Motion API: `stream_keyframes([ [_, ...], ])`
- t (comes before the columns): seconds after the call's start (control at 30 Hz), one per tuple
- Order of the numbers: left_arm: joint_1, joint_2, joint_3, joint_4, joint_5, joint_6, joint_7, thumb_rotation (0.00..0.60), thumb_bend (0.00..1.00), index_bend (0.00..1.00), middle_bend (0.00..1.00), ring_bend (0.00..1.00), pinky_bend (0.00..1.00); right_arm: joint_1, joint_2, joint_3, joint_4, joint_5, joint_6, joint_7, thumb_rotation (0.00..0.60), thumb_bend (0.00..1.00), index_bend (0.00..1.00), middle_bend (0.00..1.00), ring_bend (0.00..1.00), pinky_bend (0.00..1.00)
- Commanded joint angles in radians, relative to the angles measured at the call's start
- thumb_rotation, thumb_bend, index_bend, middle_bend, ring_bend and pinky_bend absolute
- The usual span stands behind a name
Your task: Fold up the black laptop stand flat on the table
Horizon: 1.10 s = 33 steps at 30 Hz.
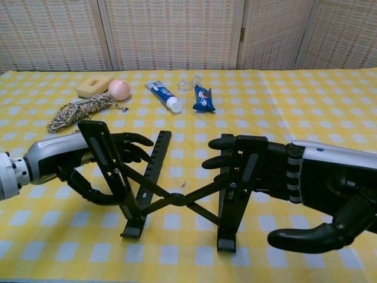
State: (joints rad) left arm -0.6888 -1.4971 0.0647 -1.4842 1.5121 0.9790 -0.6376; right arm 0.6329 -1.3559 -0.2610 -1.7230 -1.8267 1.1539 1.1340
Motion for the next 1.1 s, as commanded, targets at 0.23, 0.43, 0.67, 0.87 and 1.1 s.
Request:
stream_keyframes([
  [0.23,-0.003,-0.010,-0.032,-0.003,-0.019,-0.021,0.022,0.600,0.26,0.15,0.22,0.17,0.14,-0.004,-0.001,-0.007,0.003,-0.001,0.013,0.000,0.600,0.29,0.00,0.10,0.09,0.04],
  [0.43,-0.013,0.012,-0.012,-0.006,0.002,-0.064,0.018,0.600,0.27,0.25,0.22,0.17,0.13,-0.002,0.004,0.001,0.005,0.009,0.020,0.002,0.600,0.29,0.00,0.10,0.09,0.04],
  [0.67,-0.012,0.012,-0.003,0.025,0.004,-0.086,0.043,0.600,0.36,0.37,0.22,0.17,0.13,0.003,0.010,0.008,0.003,0.016,0.020,0.001,0.600,0.30,0.00,0.10,0.09,0.04],
  [0.87,0.010,-0.005,-0.009,0.036,-0.022,-0.074,0.113,0.600,0.38,0.42,0.22,0.17,0.14,0.004,0.009,0.011,0.007,0.021,0.018,0.007,0.600,0.30,0.00,0.10,0.09,0.04],
  [1.1,0.020,-0.022,-0.015,0.029,-0.027,-0.076,0.106,0.600,0.38,0.44,0.22,0.17,0.14,0.003,0.009,0.011,0.014,0.024,0.022,0.016,0.600,0.29,0.00,0.10,0.09,0.04],
])
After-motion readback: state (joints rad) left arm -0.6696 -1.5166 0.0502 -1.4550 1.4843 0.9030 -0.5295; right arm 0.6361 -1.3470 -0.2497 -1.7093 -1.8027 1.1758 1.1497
